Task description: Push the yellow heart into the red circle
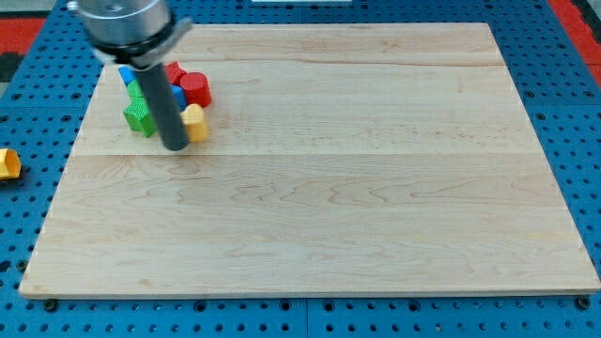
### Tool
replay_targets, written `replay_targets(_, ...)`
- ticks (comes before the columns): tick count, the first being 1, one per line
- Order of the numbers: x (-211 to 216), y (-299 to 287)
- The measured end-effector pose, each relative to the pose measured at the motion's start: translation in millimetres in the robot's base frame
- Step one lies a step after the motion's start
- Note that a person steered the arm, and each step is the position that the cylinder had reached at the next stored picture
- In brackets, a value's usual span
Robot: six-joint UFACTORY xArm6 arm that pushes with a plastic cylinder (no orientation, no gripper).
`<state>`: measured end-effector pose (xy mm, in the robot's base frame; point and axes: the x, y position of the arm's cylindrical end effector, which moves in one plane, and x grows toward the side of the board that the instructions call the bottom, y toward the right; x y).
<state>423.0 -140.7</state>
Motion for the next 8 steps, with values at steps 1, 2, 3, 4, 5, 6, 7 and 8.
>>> replay_targets(1, -16.7, 40.2)
replay_targets(2, -39.4, 58.1)
replay_targets(3, -43.5, 85.4)
replay_targets(4, -43.5, 99.5)
replay_targets(5, -43.6, 101.1)
replay_targets(6, -43.7, 99.9)
replay_targets(7, -58.6, 99.9)
replay_targets(8, -64.1, 99.3)
